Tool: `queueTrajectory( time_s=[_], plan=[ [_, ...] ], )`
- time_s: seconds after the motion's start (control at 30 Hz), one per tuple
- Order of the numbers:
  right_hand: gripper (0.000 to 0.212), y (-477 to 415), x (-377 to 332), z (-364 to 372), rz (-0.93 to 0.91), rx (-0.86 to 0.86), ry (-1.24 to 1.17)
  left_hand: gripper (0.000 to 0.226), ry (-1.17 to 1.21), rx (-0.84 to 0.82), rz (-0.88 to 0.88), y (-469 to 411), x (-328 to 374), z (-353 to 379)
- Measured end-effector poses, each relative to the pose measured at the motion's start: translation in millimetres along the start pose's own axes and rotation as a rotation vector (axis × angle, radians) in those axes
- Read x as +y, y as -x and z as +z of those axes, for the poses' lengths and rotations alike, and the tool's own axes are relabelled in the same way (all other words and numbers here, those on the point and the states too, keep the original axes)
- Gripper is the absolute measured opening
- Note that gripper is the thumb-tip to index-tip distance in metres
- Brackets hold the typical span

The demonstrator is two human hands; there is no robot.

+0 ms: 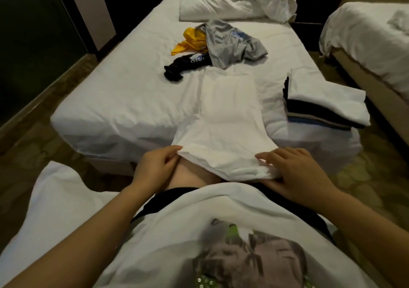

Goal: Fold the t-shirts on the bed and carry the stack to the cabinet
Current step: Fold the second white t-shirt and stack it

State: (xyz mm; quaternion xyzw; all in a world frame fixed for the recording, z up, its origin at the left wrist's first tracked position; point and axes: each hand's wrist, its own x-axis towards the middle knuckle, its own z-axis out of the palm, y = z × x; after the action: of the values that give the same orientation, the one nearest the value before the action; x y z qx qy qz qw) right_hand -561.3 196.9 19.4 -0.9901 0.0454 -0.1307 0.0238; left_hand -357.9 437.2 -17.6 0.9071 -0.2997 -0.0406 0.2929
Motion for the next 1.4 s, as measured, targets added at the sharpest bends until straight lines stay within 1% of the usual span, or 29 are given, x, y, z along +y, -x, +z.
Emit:
queueTrajectory(
  time_s=[0.03,0.07,0.1,0.17,0.2,0.23,0.27,0.33,0.5,0.53,0.6,0.63,0.67,0.73,0.8,0.9,0.93,0.97,1.03,1.1,1.13,1.17,1.23,1.3,1.4],
  plan=[
    [0.043,-5,-4,0,-0.017,-0.024,-0.003,0.030,0.050,-0.023,-0.037,3,6,2],
    [0.042,-8,-8,1,-0.036,-0.040,-0.011,0.031,0.150,-0.040,-0.100,4,13,4],
    [0.040,-11,-12,2,-0.048,-0.054,-0.024,0.030,0.320,-0.059,-0.208,3,20,5],
    [0.038,-14,-18,4,-0.042,-0.053,-0.070,0.025,0.741,-0.135,-0.477,-3,36,3],
    [0.039,-14,-19,5,-0.032,-0.040,-0.101,0.022,0.921,-0.174,-0.579,-6,44,0],
    [0.039,-13,-19,7,-0.017,-0.032,-0.136,0.018,1.048,-0.194,-0.635,-9,51,-1],
    [0.039,-12,-18,8,-0.001,-0.027,-0.173,0.017,1.134,-0.192,-0.653,-11,56,-1],
    [0.040,-10,-17,10,0.029,-0.014,-0.225,0.024,1.250,-0.149,-0.656,-11,65,3],
    [0.041,-4,-19,9,0.096,0.051,-0.337,0.036,1.423,-0.033,-0.676,-5,75,14],
    [0.038,-3,-18,9,0.109,0.060,-0.356,0.035,1.492,0.000,-0.698,-6,75,14],
    [0.028,-2,-17,10,0.156,0.068,-0.398,0.026,1.639,0.041,-0.737,-9,76,13],
    [0.026,-2,-17,11,0.177,0.070,-0.425,0.021,1.656,0.039,-0.730,-10,77,13],
    [0.028,-2,-18,11,0.190,0.075,-0.447,0.018,1.605,0.016,-0.694,-10,77,13],
    [0.038,-3,-19,10,0.200,0.088,-0.473,0.014,1.375,-0.016,-0.589,-13,76,19],
    [0.045,-3,-22,8,0.199,0.084,-0.483,0.015,1.182,0.024,-0.550,-17,73,24],
    [0.047,-2,-25,6,0.188,0.067,-0.491,0.035,1.140,0.090,-0.616,-18,68,27],
    [0.047,-2,-25,6,0.185,0.064,-0.492,0.044,1.107,0.099,-0.592,-18,67,28],
    [0.047,-1,-25,6,0.182,0.061,-0.493,0.056,1.021,0.102,-0.546,-17,65,29],
    [0.046,0,-25,6,0.183,0.048,-0.501,0.076,0.777,0.143,-0.394,-13,61,29],
    [0.046,1,-26,6,0.186,0.028,-0.512,0.086,0.505,0.198,-0.148,-9,58,27],
    [0.046,1,-27,6,0.183,0.021,-0.510,0.090,0.396,0.172,-0.024,-8,56,27],
    [0.046,0,-27,6,0.177,0.014,-0.503,0.093,0.327,0.104,0.068,-8,55,26],
    [0.047,0,-27,6,0.170,-0.003,-0.492,0.097,0.289,-0.067,0.161,-8,51,27],
    [0.046,0,-27,7,0.173,-0.014,-0.485,0.098,0.318,-0.190,0.170,-10,44,26],
    [0.046,1,-26,7,0.179,-0.017,-0.483,0.094,0.395,-0.297,0.120,-11,33,23]
  ],
)
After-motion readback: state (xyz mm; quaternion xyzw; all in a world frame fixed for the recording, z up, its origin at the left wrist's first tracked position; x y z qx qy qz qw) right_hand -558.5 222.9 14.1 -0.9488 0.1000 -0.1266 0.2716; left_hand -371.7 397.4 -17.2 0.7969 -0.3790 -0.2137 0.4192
